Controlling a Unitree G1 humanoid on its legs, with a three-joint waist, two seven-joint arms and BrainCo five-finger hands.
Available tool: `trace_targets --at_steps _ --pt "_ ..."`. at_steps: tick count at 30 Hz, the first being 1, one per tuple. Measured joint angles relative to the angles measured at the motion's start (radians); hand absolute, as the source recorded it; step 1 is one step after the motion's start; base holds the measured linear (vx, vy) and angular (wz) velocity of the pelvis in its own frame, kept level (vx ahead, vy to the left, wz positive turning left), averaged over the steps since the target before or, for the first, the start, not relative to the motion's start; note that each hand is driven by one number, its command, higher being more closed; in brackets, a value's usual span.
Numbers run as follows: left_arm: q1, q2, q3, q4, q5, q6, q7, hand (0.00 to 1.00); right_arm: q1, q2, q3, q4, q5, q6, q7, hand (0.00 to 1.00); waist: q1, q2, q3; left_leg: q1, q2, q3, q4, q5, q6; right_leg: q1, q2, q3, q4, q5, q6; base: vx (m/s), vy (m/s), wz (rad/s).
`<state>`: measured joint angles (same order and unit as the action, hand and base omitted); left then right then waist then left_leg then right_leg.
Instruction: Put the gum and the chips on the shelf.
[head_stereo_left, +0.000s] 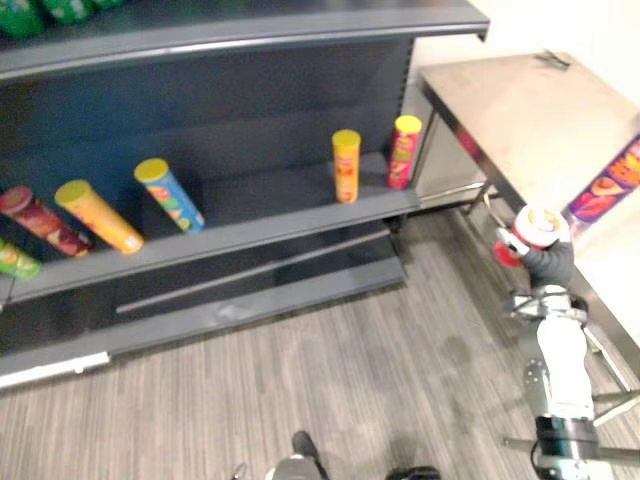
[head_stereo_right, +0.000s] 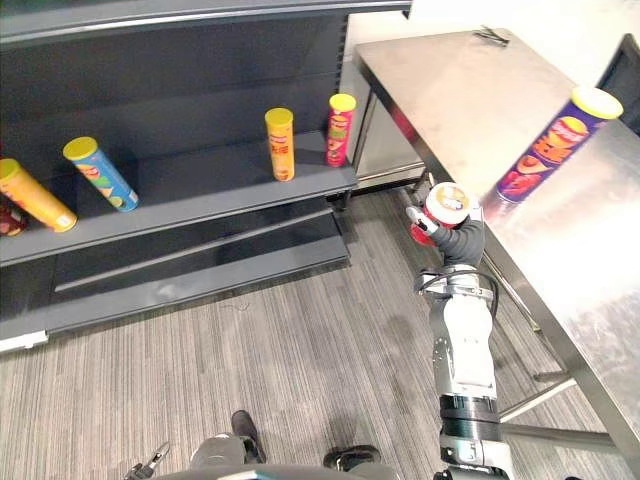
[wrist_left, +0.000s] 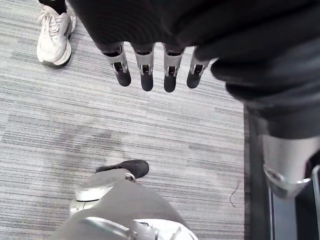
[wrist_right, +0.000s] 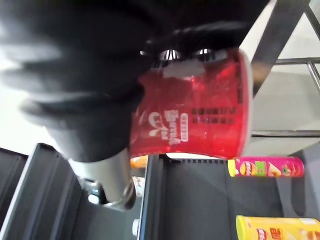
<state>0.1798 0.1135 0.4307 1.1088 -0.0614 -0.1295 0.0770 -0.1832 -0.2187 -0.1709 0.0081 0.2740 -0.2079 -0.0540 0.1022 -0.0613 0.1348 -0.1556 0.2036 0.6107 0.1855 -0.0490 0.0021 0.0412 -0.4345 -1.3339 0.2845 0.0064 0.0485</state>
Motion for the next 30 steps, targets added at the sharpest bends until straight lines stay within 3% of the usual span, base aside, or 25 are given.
trace_targets --at_steps 4,6,7,8,9,10,12,14,19,21,22,23,25,30 --pt "0.000 0.002 -0.041 -0.005 -0.009 -0.001 0.001 0.00 -0.025 -0.003 0.055 0.048 0.000 0.006 0.002 1.00 0.043 0.011 0.009 -0.085 0.069 -0.054 0.188 -0.112 0.003 0.031 0.004 0.023 0.033 0.027 0.008 0.03 0.084 0.36" --pt "0.000 0.002 -0.049 -0.004 -0.013 -0.001 0.001 0.00 -0.042 -0.002 0.086 0.048 0.000 0.007 0.013 1.00 0.044 0.004 0.013 -0.108 0.061 -0.085 0.216 -0.151 0.020 0.032 -0.029 0.055 0.082 0.044 0.010 0.04 0.181 0.65" --pt "0.002 -0.002 -0.053 -0.002 -0.013 0.001 0.001 0.00 -0.051 -0.003 0.109 0.049 0.000 0.009 0.017 1.00 0.047 0.004 0.017 -0.118 0.039 -0.108 0.226 -0.171 0.034 0.026 -0.061 0.103 0.126 0.078 -0.018 0.03 0.233 0.63" --pt "0.007 -0.007 -0.066 -0.007 -0.014 0.001 0.002 0.00 -0.052 -0.004 0.125 0.050 0.000 0.010 0.021 1.00 0.050 0.015 0.021 -0.112 0.005 -0.144 0.219 -0.191 0.046 -0.018 -0.115 0.248 0.216 0.142 -0.117 0.03 0.269 0.68" --pt "0.009 -0.007 -0.080 -0.012 -0.014 0.001 0.004 0.00 -0.052 -0.005 0.133 0.052 0.000 0.011 0.021 1.00 0.042 0.025 0.026 -0.107 -0.004 -0.166 0.216 -0.196 0.055 -0.063 -0.126 0.361 0.261 0.159 -0.141 0.06 0.320 0.94" --pt "0.002 0.001 -0.107 -0.026 -0.018 -0.001 0.011 0.00 -0.048 -0.003 0.152 0.060 0.000 0.015 0.031 1.00 0.036 0.042 0.036 -0.102 -0.029 -0.221 0.190 -0.197 0.064 -0.156 -0.042 0.670 0.272 0.055 -0.064 0.08 0.237 0.98" --pt "-0.005 0.013 -0.118 -0.037 -0.052 -0.009 0.024 0.00 -0.034 -0.001 0.161 0.060 0.000 0.023 0.045 1.00 0.024 0.037 0.036 -0.065 -0.092 -0.275 0.126 -0.173 0.088 -0.213 0.037 0.860 0.268 -0.038 -0.042 0.18 0.208 1.32" --pt "-0.006 0.012 -0.119 -0.035 -0.053 -0.018 0.033 0.00 -0.014 0.003 0.188 0.058 0.001 0.023 0.053 1.00 0.003 0.035 0.037 -0.005 -0.155 -0.333 0.097 -0.163 0.096 -0.219 0.067 0.881 0.241 -0.065 -0.029 0.25 0.141 1.34" --pt "-0.031 0.023 -0.122 -0.034 -0.053 -0.027 0.033 0.00 -0.004 0.027 0.217 0.058 0.011 0.023 0.074 1.00 -0.009 0.029 0.036 0.009 -0.187 -0.438 0.099 -0.165 0.088 -0.310 0.156 0.980 0.094 -0.052 0.008 0.22 0.022 0.94" --pt "-0.029 0.026 -0.119 -0.031 -0.056 -0.026 0.034 0.00 0.004 0.049 0.220 0.058 0.013 0.023 0.088 1.00 -0.010 0.002 0.041 0.033 -0.209 -0.466 0.099 -0.177 0.063 -0.299 0.154 0.992 0.025 -0.015 0.051 0.21 -0.130 0.74" --pt "-0.028 0.030 -0.115 -0.021 -0.089 -0.026 0.035 0.00 0.010 0.066 0.222 0.057 0.020 0.023 0.089 1.00 -0.007 -0.020 0.036 0.040 -0.221 -0.477 0.105 -0.189 0.044 -0.291 0.153 0.983 -0.017 0.029 0.055 0.17 -0.197 0.53" --pt "-0.031 0.027 -0.105 -0.007 -0.093 -0.025 0.035 0.00 0.010 0.073 0.223 0.058 0.026 0.023 0.090 1.00 -0.007 -0.028 0.032 0.039 -0.219 -0.484 0.112 -0.197 0.030 -0.282 0.155 0.963 -0.032 0.023 0.049 0.20 -0.244 0.29" --pt "-0.031 0.005 -0.078 0.006 -0.093 -0.022 0.035 0.00 0.005 0.080 0.229 0.050 0.053 0.023 0.093 1.00 -0.004 -0.014 0.037 0.035 -0.178 -0.488 0.108 -0.198 0.003 -0.253 0.206 0.942 -0.092 0.022 0.047 0.14 -0.198 -0.03" --pt "-0.051 -0.014 -0.071 0.009 -0.092 -0.020 0.026 0.00 0.055 0.064 0.218 0.045 0.088 0.023 0.099 1.00 -0.024 -0.006 0.036 0.037 -0.137 -0.543 0.025 -0.142 -0.087 -0.188 0.265 0.833 -0.211 0.013 0.026 0.12 -0.207 0.41"
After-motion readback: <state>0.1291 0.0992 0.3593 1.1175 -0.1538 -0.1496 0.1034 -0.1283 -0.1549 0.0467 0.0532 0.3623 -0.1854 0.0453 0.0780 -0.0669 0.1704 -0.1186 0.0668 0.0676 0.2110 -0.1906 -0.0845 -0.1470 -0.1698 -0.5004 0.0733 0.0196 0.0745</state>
